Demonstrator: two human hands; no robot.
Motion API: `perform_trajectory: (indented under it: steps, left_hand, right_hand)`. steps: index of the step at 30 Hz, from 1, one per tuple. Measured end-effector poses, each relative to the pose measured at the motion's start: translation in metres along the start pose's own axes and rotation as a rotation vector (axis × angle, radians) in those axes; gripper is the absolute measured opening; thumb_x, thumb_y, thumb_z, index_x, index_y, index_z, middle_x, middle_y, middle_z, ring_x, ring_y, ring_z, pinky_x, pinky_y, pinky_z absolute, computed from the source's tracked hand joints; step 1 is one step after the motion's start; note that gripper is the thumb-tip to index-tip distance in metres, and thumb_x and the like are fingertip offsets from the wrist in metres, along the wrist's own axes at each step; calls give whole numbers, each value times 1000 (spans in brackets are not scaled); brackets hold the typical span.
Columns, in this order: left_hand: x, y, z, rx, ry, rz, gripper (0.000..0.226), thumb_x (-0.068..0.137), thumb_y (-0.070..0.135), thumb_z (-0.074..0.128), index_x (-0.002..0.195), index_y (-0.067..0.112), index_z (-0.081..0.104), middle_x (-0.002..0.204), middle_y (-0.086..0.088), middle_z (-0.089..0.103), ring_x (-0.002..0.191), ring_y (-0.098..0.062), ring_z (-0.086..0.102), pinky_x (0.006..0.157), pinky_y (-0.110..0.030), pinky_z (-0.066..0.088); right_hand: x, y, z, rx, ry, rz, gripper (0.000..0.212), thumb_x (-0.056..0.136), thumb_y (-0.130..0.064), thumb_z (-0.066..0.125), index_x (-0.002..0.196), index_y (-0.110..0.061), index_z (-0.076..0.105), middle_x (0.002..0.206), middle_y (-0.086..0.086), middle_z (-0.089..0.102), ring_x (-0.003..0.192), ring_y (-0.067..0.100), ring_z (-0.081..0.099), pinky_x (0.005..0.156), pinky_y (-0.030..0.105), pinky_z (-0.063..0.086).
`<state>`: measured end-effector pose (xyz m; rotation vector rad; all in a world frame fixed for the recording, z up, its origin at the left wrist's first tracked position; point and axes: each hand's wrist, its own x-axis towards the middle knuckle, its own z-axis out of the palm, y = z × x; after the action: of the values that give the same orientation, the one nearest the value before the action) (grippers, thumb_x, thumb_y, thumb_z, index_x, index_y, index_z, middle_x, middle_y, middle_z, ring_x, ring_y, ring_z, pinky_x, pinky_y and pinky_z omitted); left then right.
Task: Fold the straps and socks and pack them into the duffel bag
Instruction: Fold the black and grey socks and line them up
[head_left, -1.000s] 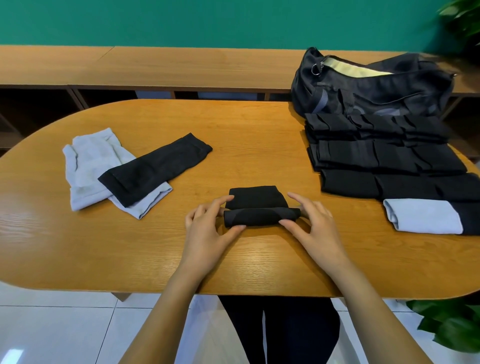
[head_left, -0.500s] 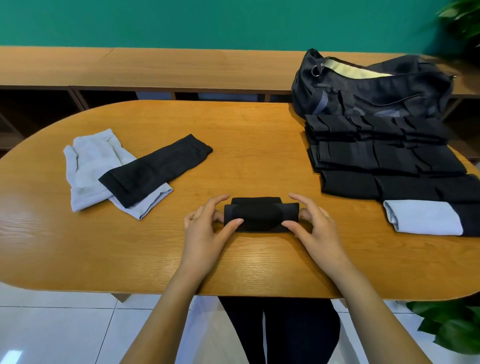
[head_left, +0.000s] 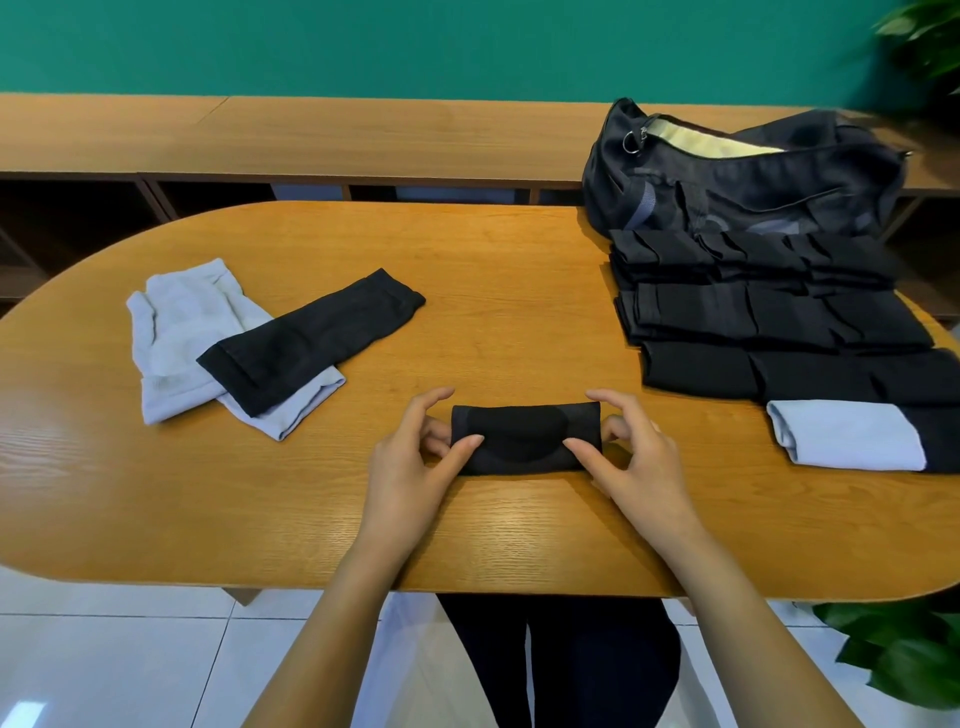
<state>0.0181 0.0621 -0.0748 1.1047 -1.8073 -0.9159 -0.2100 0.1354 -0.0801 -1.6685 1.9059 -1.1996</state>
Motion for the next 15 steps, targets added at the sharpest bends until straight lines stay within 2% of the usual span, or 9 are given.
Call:
perform_trajectory:
  steps: [3,5,8,10,13,15]
  left_hand:
    - [1,0,1,49,25,-16,55,80,28,75,130,23,52,80,5,60,72,-13,61,70,-16,48]
    - [1,0,0,123,37,14,47,81,26,75,124,24,56,87,7,54,78,-12,55,69,-15,44]
    - [1,-4,0,247,30,121,27,85,27,70,112,25,65,100,10,49,95,-10,48,78,-19,41]
    - [1,-7,1,268,24,134,22,86,29,66,108,26,69,106,12,50,102,-11,45,84,-20,39]
    - [2,-8,2,277,28,108,24,86,33,63,108,28,70,108,16,52,106,-8,43,91,-28,39]
    - [2,-7,2,299,23,91,25,87,32,64,110,29,71,108,17,53,106,-7,43,92,-33,39]
  right_hand:
    - [1,-2,0,-24,12,-5,48,81,-45,66,123,-43,42,71,-10,47,77,8,53,96,34,44]
    - [2,-3,1,-71,31,-14,49,81,-38,70,122,-38,43,75,-11,46,79,7,52,95,36,45]
    - [4,-3,2,-183,55,-53,52,83,-38,70,129,-31,47,97,-14,49,92,4,46,89,35,45]
    - [3,-2,2,-273,72,-128,50,86,-32,70,132,-27,53,116,-10,50,106,9,44,89,34,42]
    - [1,-1,3,-388,55,-257,36,89,-18,67,123,-27,64,120,-8,55,112,10,42,92,31,31]
    - [0,-1,4,-399,17,-265,33,90,-12,64,119,-28,68,119,-10,59,114,11,43,96,31,27]
